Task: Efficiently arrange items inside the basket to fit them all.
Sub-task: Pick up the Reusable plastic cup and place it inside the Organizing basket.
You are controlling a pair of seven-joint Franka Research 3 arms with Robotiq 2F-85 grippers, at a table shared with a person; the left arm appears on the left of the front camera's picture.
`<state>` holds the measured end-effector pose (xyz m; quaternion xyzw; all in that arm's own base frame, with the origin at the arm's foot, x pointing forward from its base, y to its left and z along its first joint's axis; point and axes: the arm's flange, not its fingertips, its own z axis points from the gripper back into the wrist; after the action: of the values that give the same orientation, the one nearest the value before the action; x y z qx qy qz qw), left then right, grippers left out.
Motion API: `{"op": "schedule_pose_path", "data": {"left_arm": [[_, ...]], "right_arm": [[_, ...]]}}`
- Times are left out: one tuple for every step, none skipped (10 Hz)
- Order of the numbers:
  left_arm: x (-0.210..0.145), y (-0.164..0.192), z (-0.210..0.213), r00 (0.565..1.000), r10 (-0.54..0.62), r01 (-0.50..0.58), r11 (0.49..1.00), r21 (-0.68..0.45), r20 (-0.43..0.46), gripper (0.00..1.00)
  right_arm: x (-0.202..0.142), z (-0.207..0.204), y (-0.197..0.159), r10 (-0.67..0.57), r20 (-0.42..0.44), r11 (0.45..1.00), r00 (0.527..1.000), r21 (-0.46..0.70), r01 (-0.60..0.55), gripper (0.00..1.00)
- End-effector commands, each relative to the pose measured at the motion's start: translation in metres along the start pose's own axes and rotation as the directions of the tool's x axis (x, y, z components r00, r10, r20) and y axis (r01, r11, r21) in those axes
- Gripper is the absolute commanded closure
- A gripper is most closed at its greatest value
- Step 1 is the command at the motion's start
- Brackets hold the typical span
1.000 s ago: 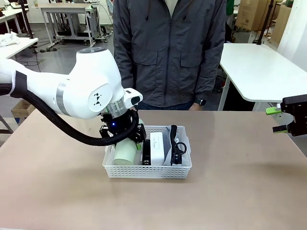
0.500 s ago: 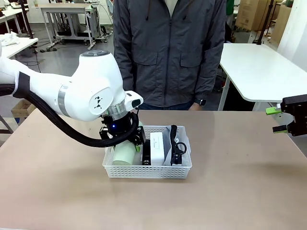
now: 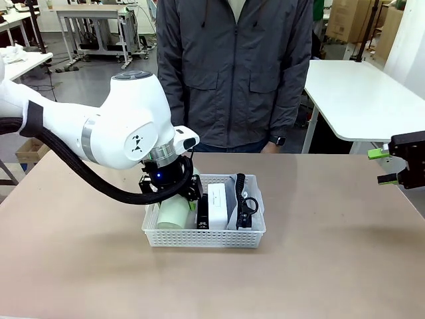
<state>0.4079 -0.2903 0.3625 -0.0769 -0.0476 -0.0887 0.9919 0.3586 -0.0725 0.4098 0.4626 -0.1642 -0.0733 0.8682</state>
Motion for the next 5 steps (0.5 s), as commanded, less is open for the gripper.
{"op": "schedule_pose_path", "data": {"left_arm": [[0.0011, -0.0005, -0.0005, 1.0, -0.012, 0.012, 1.0, -0.004, 0.02, 0.0], [0.0007, -0.0007, 0.0, 1.0, -0.013, 0.014, 1.0, -0.007, 0.025, 0.0], [0.0, -0.0008, 0.0008, 0.999, -0.014, 0.014, 1.0, -0.009, 0.031, 0.0], [-0.0004, -0.0009, 0.0013, 0.999, -0.015, 0.016, 1.0, -0.009, 0.033, 0.0], [-0.0018, -0.0009, 0.003, 0.999, -0.019, 0.02, 1.0, -0.015, 0.037, 0.0]], "right_arm": [[-0.001, 0.0002, -0.0002, 0.006, 0.001, 1.0, 1.0, 0.01, -0.006, 0.0], [-0.001, 0.0002, -0.0002, 0.006, 0.001, 1.0, 1.0, 0.01, -0.006, 0.0], [-0.001, 0.0002, -0.0002, 0.006, 0.001, 1.0, 1.0, 0.01, -0.006, 0.0], [-0.001, 0.0002, -0.0002, 0.006, 0.001, 1.0, 1.0, 0.01, -0.006, 0.0], [-0.001, 0.0002, -0.0002, 0.006, 0.001, 1.0, 1.0, 0.01, -0.006, 0.0]]}}
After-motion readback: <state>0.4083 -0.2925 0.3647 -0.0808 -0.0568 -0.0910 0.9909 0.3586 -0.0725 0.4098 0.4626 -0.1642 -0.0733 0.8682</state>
